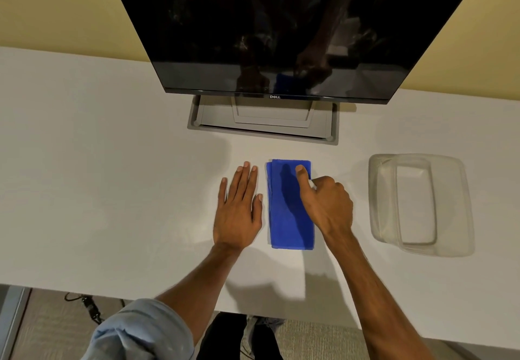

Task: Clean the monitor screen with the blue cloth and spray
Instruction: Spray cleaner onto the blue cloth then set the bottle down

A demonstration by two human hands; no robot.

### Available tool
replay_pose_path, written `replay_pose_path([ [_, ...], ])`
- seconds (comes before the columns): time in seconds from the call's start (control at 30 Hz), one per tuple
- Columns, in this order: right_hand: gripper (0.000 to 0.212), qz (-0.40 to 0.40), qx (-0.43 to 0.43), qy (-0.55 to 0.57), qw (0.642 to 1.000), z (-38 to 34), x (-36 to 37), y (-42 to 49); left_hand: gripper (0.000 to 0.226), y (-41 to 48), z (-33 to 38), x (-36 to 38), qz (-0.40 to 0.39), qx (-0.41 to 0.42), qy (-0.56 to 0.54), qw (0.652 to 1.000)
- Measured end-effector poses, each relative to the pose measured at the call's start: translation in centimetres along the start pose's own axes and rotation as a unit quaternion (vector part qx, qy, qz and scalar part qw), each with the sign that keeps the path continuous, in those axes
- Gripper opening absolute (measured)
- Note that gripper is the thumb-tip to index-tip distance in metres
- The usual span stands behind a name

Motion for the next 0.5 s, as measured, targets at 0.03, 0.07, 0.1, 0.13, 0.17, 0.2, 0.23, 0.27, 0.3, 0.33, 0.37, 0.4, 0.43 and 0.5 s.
replay_pose_path([
  [0.03,0.07,-0.008,0.002,-0.003,1.0,0.1,0.0,0.0,0.066,0.0,0.0,0.0,0.0,0.0,0.0,1.0],
  [0.07,0.071,-0.019,0.0,-0.008,1.0,0.1,0.0,0.1,0.066,0.0,0.0,0.0,0.0,0.0,0.0,1.0],
  [0.1,0.072,-0.029,-0.003,-0.014,0.999,0.2,0.2,0.0,0.066,0.1,0.0,0.0,0.0,0.0,0.001,1.0],
  [0.13,0.072,-0.038,-0.006,-0.019,0.999,0.1,0.4,-0.1,0.066,0.1,0.0,0.0,0.002,0.001,0.002,1.0],
  [0.17,0.071,-0.045,-0.009,-0.02,0.999,0.2,0.7,-0.2,0.066,0.0,0.0,0.0,0.004,0.002,0.003,1.0],
  [0.2,0.07,-0.049,-0.012,-0.016,0.999,0.2,1.0,-0.5,0.066,0.0,0.1,-0.1,0.006,0.004,0.004,1.0],
  [0.23,0.068,-0.049,-0.013,-0.008,0.999,0.2,1.3,-0.7,0.066,0.0,0.1,-0.1,0.007,0.004,0.004,1.0],
  [0.27,0.067,-0.049,-0.013,0.0,0.999,0.3,1.5,-0.9,0.065,0.0,0.1,-0.1,0.008,0.005,0.003,1.0],
  [0.3,0.066,-0.049,-0.013,0.007,0.999,0.4,1.7,-1.1,0.066,0.0,0.2,-0.1,0.007,0.005,0.003,1.0],
  [0.33,0.066,-0.052,-0.015,0.011,0.998,0.5,1.9,-1.2,0.066,0.1,0.2,-0.1,0.006,0.004,0.005,1.0],
  [0.37,0.065,-0.058,-0.019,0.014,0.998,0.6,2.1,-1.3,0.066,0.1,0.2,-0.1,0.005,0.004,0.007,1.0],
  [0.4,0.064,-0.067,-0.025,0.016,0.997,0.6,2.3,-1.4,0.066,0.1,0.2,-0.1,0.004,0.003,0.008,1.0],
  [0.43,0.063,-0.078,-0.031,0.018,0.996,0.7,2.5,-1.5,0.066,0.0,0.2,-0.1,0.004,0.003,0.009,1.0],
  [0.5,0.062,-0.082,-0.033,0.02,0.996,1.0,2.6,-1.9,0.066,0.0,0.1,-0.2,0.002,0.002,0.008,1.0],
])
Point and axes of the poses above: each hand's wrist, its own y-axis towards the middle knuckle, its own x-axis out of the palm, z = x × y, the point moved 4 cm from there along y, towards the middle knuckle, and after that the axes turned 15 degrees about -y, right-handed, at the moved point
